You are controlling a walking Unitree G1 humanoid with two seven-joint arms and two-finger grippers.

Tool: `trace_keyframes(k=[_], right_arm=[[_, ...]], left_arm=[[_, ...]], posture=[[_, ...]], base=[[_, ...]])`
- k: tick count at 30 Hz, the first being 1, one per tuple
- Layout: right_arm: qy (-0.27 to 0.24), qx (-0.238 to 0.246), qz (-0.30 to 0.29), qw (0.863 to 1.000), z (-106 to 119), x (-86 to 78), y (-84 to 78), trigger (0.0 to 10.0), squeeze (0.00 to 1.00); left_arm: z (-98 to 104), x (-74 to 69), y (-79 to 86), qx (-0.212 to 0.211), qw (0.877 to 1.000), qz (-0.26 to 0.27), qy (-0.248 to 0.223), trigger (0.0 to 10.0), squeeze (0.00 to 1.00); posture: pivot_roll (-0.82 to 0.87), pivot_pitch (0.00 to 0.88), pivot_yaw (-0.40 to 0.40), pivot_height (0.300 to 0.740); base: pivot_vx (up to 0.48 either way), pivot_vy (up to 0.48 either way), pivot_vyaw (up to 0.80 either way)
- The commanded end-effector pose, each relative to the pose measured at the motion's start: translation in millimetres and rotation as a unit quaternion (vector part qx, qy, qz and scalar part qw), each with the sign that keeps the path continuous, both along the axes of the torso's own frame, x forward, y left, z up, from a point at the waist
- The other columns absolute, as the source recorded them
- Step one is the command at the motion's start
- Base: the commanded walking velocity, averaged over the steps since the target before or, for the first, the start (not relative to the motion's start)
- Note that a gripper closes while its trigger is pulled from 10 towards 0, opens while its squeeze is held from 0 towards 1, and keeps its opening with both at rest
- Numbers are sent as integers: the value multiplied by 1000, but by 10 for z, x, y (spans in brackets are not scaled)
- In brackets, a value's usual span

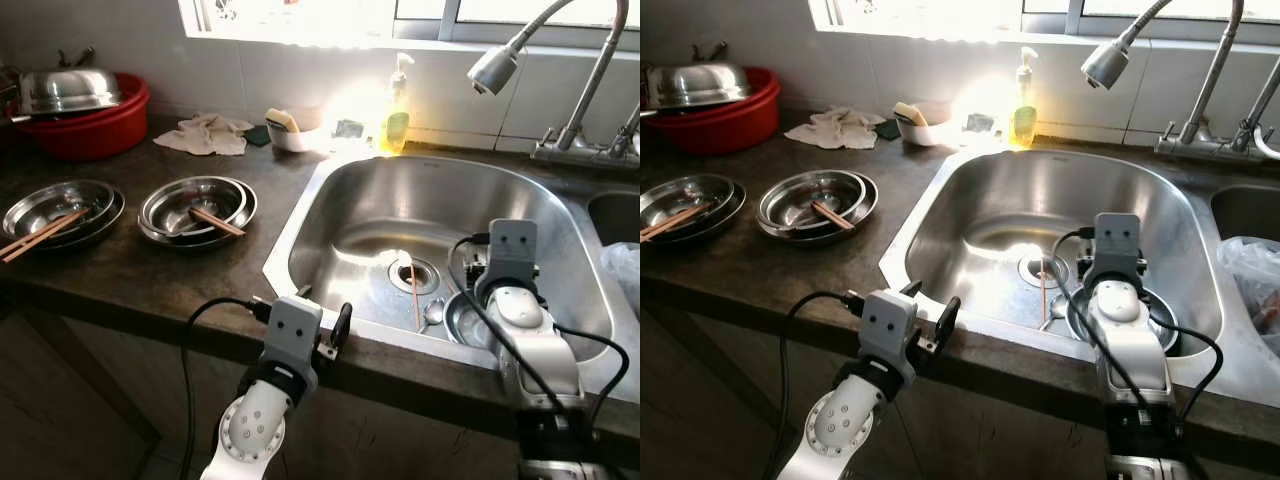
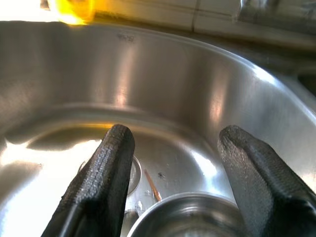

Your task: Kitchen organization

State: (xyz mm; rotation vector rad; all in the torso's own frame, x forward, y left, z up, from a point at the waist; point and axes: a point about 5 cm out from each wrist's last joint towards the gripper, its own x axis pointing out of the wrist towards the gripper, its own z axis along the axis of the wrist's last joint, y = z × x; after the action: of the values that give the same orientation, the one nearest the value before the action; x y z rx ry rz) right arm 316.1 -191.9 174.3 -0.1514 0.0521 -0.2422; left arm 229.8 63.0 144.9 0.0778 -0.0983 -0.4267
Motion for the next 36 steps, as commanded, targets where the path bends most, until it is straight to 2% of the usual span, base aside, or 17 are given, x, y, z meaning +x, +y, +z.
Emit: trace_keyframes(k=[1, 2, 4, 7, 8, 10, 11, 12, 13, 20, 29, 36], right_arm=[[-32, -15, 10, 999, 113, -30, 34, 10000, 0], [-58, -21, 28, 998, 163, -99, 102, 10000, 0], [-67, -25, 34, 997, 180, -126, 126, 10000, 0], [-115, -35, 66, 991, 267, -278, 238, 10000, 0], [-115, -35, 66, 991, 267, -278, 238, 10000, 0], [-135, -39, 81, 987, 281, -392, 306, 10000, 0], [-135, -39, 81, 987, 281, -392, 306, 10000, 0], [-142, -35, 96, 985, 248, -500, 372, 10000, 0], [-143, -33, 100, 984, 232, -536, 393, 10000, 0], [-125, -10, 114, 986, 86, -707, 503, 10000, 0], [-119, 2, 115, 986, 57, -708, 538, 10000, 0], [-114, 7, 114, 987, 37, -708, 548, 10000, 0]], left_arm=[[-20, 12, -8, 0, 1000, -2, 2, 10000, 0], [-21, 34, -10, 0, 1000, -2, 1, 10000, 0], [-21, 42, -10, 0, 1000, -2, 0, 10000, 0], [-24, 59, -10, 0, 1000, -1, -3, 10000, 0], [-24, 59, -10, 0, 1000, -1, -3, 10000, 0], [-23, 67, -3, -1, 1000, 0, -5, 10000, 0], [-23, 67, -3, -1, 1000, 0, -5, 10000, 0], [-16, 71, 8, -2, 1000, 3, -9, 10000, 0], [-13, 73, 12, -2, 1000, 3, -10, 10000, 0], [-29, 60, 25, 2, 1000, 2, -12, 10000, 0], [-53, 87, 16, 13, 1000, -3, -15, 10000, 0], [-78, 50, 11, 14, 1000, -4, -11, 10000, 0]], posture=[[120, 0, -23, 740], [111, 0, -21, 740], [110, 0, -19, 740], [105, 0, -18, 740], [105, 0, -18, 740], [101, 0, -16, 740], [101, 0, -16, 740], [101, 0, -14, 740], [101, 0, -14, 740], [99, 0, -10, 740], [98, 0, -5, 740], [103, 0, -9, 740]], base=[[0, 0, 0], [0, 0, 0], [0, 0, 0], [0, 0, 0], [0, 0, 0], [0, 0, 0], [0, 0, 0], [0, 0, 0], [0, 0, 0], [0, 0, 0], [0, 0, 0], [-286, 0, 0]])
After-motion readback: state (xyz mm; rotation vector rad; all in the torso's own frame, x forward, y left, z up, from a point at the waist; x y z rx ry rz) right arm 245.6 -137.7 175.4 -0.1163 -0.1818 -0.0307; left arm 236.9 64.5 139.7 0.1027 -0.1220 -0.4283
